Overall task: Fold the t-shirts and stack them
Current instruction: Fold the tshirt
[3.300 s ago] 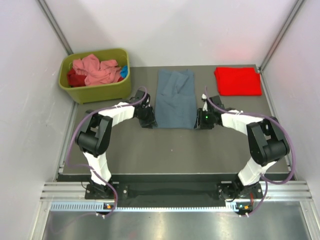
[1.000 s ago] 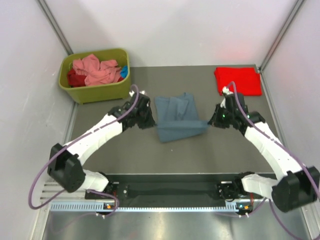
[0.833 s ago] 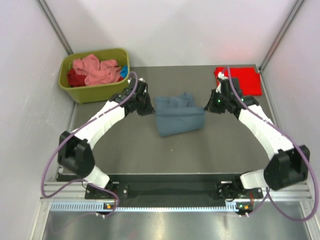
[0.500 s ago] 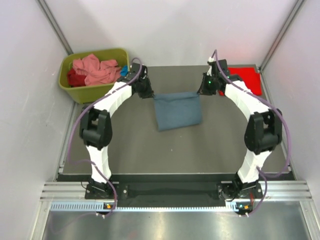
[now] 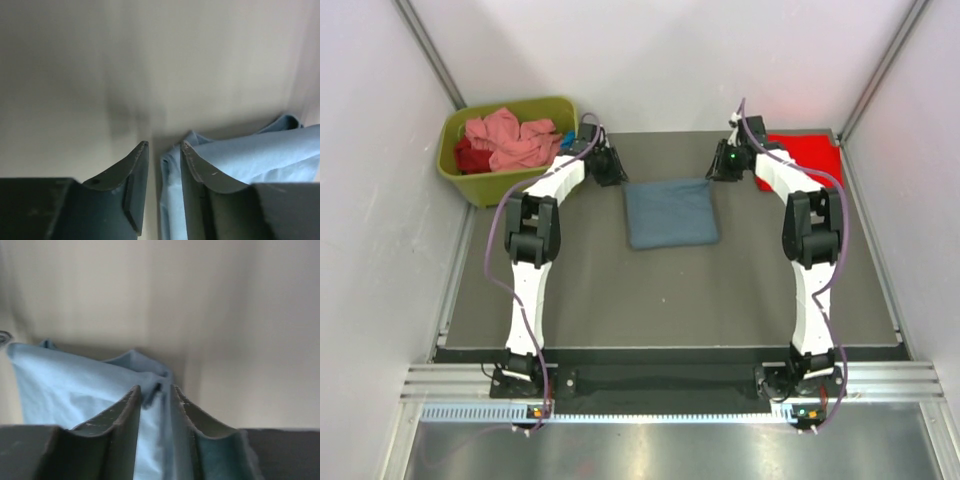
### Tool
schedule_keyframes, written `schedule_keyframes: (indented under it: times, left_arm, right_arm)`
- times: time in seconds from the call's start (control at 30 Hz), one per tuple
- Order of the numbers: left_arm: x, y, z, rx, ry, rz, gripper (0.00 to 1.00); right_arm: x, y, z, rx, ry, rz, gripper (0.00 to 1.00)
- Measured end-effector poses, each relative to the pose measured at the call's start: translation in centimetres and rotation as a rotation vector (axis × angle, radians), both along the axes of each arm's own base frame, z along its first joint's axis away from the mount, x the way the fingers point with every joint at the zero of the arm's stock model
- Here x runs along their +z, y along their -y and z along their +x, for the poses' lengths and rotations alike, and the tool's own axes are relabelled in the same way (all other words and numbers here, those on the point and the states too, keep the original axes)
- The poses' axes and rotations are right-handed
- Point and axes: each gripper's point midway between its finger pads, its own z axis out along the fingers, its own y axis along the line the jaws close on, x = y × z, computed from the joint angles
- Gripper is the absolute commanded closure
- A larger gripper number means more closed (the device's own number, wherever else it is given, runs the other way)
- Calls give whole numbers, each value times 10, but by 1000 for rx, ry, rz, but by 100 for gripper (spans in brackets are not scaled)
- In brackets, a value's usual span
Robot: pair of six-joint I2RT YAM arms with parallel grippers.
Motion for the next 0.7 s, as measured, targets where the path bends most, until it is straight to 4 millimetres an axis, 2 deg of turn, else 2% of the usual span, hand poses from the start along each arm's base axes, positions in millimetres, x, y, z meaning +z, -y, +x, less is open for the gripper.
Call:
schedule_keyframes:
  times: [0.07,0.2,0.3,0.37,0.43,0.5,0.6,0.7]
  left_arm:
    - [2,-4,3,-15,12,-1,63]
    - [14,-3,1,-51,46,-18,66]
    - [29,2,-15,-85,55,-29,71]
    - [43,9,-23,-111,76,-41,79]
    - [57,18,-29,-141,98,-57,81]
    - [66,28,-32,-167,125,-69,82]
    - [65,40,-36,-195,132,-80,84]
    - [52,45,-38,-206,113,-78,84]
  right_arm:
    - [0,8,2,-9,2,-5,68]
    - [14,18,0,-34,22,-17,72]
    - [26,20,-23,-33,22,-20,76]
    - [34,15,-41,-20,28,-12,78]
    - [41,6,-55,3,34,0,80]
    - [46,-7,-60,34,52,20,82]
    - [44,-21,-57,65,71,50,82]
    - [30,-30,-49,86,65,71,81]
